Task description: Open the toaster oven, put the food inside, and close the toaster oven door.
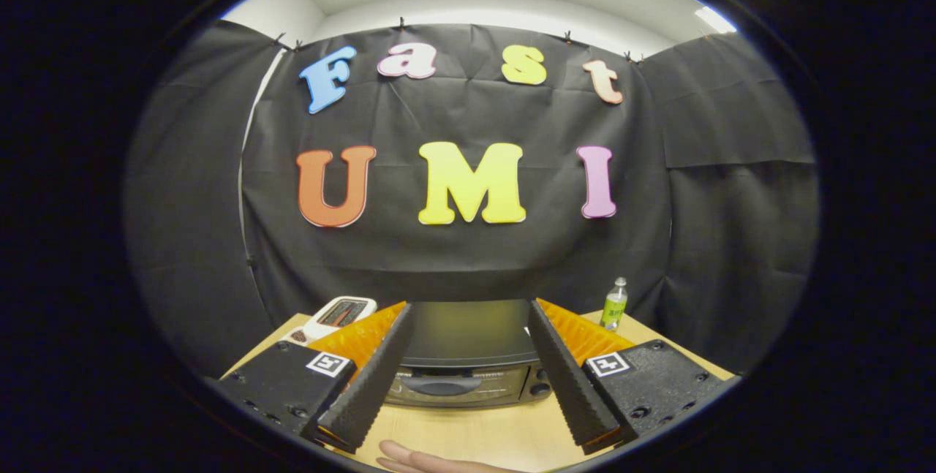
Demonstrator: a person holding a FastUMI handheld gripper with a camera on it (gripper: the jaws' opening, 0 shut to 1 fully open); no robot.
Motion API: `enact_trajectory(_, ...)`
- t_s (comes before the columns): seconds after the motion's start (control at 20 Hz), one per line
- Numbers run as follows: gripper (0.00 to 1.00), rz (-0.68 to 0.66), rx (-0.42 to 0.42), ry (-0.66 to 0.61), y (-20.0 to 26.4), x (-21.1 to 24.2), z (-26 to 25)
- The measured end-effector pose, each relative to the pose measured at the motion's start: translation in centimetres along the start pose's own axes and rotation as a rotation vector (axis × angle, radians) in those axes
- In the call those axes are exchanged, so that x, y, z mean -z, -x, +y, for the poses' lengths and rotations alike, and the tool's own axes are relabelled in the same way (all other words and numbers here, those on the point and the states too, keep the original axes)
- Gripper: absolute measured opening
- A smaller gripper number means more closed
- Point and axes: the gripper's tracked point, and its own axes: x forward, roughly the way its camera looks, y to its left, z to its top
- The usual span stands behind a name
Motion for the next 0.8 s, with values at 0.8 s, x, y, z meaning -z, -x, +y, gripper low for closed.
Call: enact_trajectory(0.8,1.00,0.378,-0.036,0.036,-9.1,14.2,1.8)
